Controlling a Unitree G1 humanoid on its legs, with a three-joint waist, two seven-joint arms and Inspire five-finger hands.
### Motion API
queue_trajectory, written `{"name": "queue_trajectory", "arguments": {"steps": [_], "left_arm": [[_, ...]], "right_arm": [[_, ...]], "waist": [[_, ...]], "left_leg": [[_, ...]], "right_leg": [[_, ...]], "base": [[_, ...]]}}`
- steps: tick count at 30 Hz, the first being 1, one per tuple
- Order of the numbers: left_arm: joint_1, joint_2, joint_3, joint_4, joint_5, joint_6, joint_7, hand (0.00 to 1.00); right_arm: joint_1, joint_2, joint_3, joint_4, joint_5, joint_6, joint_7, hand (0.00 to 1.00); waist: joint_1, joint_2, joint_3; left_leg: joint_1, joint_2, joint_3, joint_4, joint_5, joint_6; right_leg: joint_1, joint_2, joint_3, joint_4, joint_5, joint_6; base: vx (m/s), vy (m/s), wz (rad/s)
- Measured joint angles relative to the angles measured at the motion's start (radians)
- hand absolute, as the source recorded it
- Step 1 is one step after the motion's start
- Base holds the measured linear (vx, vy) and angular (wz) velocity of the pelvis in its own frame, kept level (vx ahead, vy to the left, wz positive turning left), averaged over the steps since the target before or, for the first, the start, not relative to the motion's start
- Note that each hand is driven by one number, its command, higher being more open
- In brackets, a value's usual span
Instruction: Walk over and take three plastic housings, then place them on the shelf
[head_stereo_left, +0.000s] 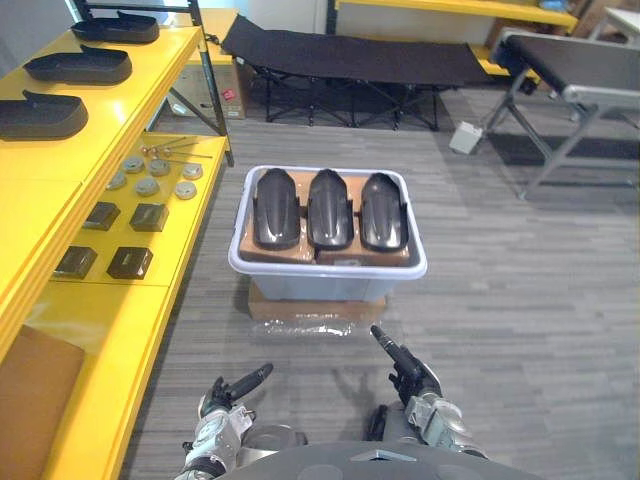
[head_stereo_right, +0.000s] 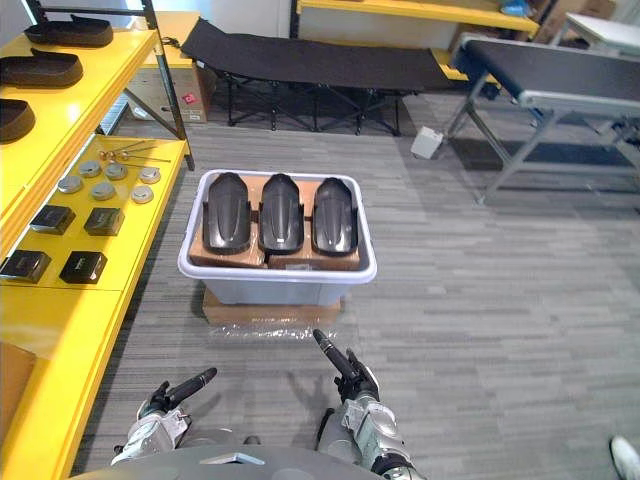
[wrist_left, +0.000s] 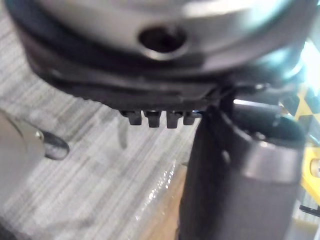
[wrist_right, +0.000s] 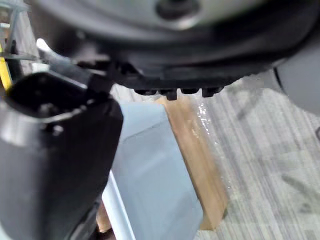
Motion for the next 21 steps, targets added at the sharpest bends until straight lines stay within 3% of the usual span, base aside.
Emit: {"name": "queue_trajectory", "arguments": {"steps": [1,2,3,4,5,7,8,11,12,13,15,16,18,21], "left_arm": [[0.004,0.000,0.000,0.000,0.000,-0.005,0.001,1.00],[0.008,0.004,0.001,0.000,-0.015,-0.008,0.012,1.00],[0.008,-0.001,0.003,0.002,-0.033,-0.008,0.015,1.00],[0.018,-0.026,0.013,0.000,-0.048,-0.003,0.026,1.00],[0.016,-0.041,0.024,0.002,-0.063,0.006,0.037,1.00],[0.008,-0.049,0.042,0.003,-0.080,0.006,0.052,1.00],[0.008,-0.050,0.041,0.003,-0.080,0.006,0.055,1.00],[0.002,-0.046,0.029,0.002,-0.079,0.003,0.051,1.00],[-0.011,-0.048,0.018,0.007,-0.080,0.003,0.050,1.00],[-0.023,-0.051,0.009,0.021,-0.079,0.006,0.051,1.00],[-0.031,-0.037,0.004,0.027,-0.078,0.021,0.051,1.00],[-0.033,-0.014,0.001,0.026,-0.079,0.027,0.047,1.00],[-0.039,0.003,0.005,0.025,-0.078,0.049,0.052,1.00],[-0.038,0.008,0.047,0.046,-0.068,0.084,0.058,1.00]], "right_arm": [[0.002,0.004,0.000,0.003,0.000,0.000,-0.002,1.00],[0.015,0.016,0.002,0.008,0.000,0.004,-0.006,1.00],[0.017,0.016,0.005,0.009,0.000,0.002,-0.007,1.00],[0.009,0.001,0.008,0.012,-0.015,0.001,-0.010,1.00],[0.011,-0.012,0.012,0.004,-0.022,-0.014,-0.008,1.00],[0.018,-0.029,0.024,0.005,-0.028,-0.019,-0.011,1.00],[0.020,-0.033,0.024,0.006,-0.028,-0.020,-0.013,1.00],[0.063,-0.045,0.010,-0.002,-0.028,-0.063,-0.031,1.00],[0.081,-0.054,0.009,-0.013,-0.030,-0.087,-0.038,1.00],[0.096,-0.069,0.010,-0.024,-0.041,-0.105,-0.041,1.00],[0.107,-0.064,0.009,-0.025,-0.062,-0.111,-0.047,1.00],[0.131,-0.047,0.007,-0.024,-0.065,-0.121,-0.046,1.00],[0.141,-0.028,-0.003,-0.024,-0.068,-0.130,-0.033,1.00],[0.147,-0.025,-0.005,-0.025,-0.086,-0.139,-0.020,1.00]], "waist": [[0.001,-0.008,-0.012],[0.002,-0.031,-0.035],[0.006,-0.028,-0.043],[0.004,0.018,-0.053],[-0.003,0.046,-0.051],[0.012,0.070,-0.035],[0.013,0.074,-0.031],[0.001,0.065,-0.030],[-0.002,0.070,-0.031],[-0.005,0.086,-0.031],[-0.016,0.050,-0.031],[-0.027,0.006,-0.027],[-0.028,-0.026,-0.026],[-0.025,-0.021,-0.023]], "left_leg": [[0.009,0.002,-0.013,0.002,-0.015,-0.013],[0.031,0.004,-0.033,0.008,-0.042,-0.053],[0.037,0.013,-0.032,0.015,-0.053,-0.063],[0.005,0.060,-0.026,0.092,-0.062,-0.078],[-0.074,0.086,-0.015,0.281,-0.054,-0.087],[-0.190,0.153,0.014,0.551,-0.036,-0.134],[-0.197,0.170,0.039,0.553,-0.049,-0.131],[-0.235,0.229,0.163,0.336,-0.042,-0.133],[-0.262,0.247,0.171,0.218,0.035,-0.122],[-0.273,0.262,0.163,0.111,0.204,-0.123],[-0.244,0.224,0.168,0.037,0.209,-0.125],[-0.221,0.190,0.177,-0.043,0.241,-0.118],[-0.210,0.159,0.186,-0.109,0.268,-0.110],[-0.165,0.137,0.198,-0.154,0.271,-0.106]], "right_leg": [[0.002,0.003,-0.002,-0.014,0.030,-0.001],[0.017,0.014,-0.030,-0.051,0.107,-0.027],[0.026,0.017,-0.053,-0.050,0.068,-0.033],[0.035,0.052,-0.077,-0.041,0.057,-0.053],[0.072,0.080,-0.087,-0.075,0.032,-0.067],[0.173,0.116,-0.095,-0.153,0.018,-0.073],[0.213,0.120,-0.099,-0.180,0.018,-0.074],[0.316,0.110,-0.122,-0.267,0.017,-0.072],[0.321,0.112,-0.129,-0.288,0.017,-0.055],[0.322,0.127,-0.118,-0.297,0.010,-0.036],[0.321,0.095,-0.110,-0.296,0.004,-0.018],[0.305,0.066,-0.114,-0.296,-0.005,-0.004],[0.294,0.044,-0.117,-0.300,-0.002,0.007],[0.315,0.028,-0.119,-0.300,0.004,0.017]], "base": [[0.53,-0.304,0.65],[0.56,-0.340,0.52],[0.67,-0.397,0.32],[0.52,-0.301,0.07],[0.49,-0.279,0.01],[0.41,-0.208,-0.02],[0.38,-0.154,-0.01],[0.32,-0.095,-0.03],[0.27,0.022,-0.28],[0.28,0.104,-0.27],[0.23,0.130,-0.03],[0.13,0.083,0.12],[0.15,0.070,0.08],[0.12,0.062,-0.01]]}}
